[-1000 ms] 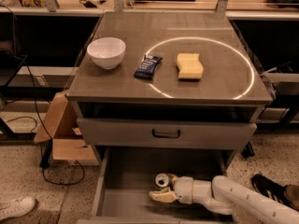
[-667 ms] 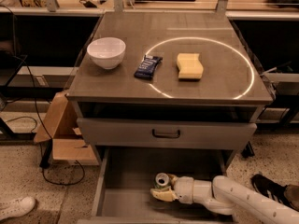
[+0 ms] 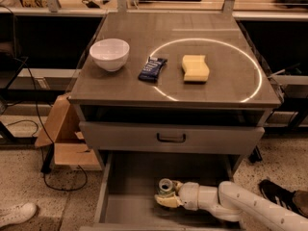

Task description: Pick green can from middle drawer and place on counter

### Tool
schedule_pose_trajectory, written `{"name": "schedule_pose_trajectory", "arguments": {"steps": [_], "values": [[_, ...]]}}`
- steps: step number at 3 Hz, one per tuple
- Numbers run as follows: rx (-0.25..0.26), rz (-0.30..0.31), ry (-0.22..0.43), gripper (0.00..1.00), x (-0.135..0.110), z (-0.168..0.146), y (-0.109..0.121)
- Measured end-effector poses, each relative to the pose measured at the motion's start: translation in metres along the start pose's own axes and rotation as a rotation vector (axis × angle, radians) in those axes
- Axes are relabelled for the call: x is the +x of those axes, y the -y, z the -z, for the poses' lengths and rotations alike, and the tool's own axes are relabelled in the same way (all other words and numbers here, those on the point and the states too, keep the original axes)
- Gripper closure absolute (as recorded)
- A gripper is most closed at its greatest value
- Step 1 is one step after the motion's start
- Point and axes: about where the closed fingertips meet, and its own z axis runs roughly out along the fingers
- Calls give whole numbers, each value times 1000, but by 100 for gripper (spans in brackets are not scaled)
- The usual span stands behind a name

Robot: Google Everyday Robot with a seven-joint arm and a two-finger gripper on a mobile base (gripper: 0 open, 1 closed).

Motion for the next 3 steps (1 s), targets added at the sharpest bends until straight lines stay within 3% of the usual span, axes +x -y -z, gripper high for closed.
{"name": "schedule_pose_trajectory", "arguments": {"steps": [1, 3], "values": [[4, 4, 1, 100, -2, -1, 0], [103, 60, -7, 100, -43, 5, -2]]}}
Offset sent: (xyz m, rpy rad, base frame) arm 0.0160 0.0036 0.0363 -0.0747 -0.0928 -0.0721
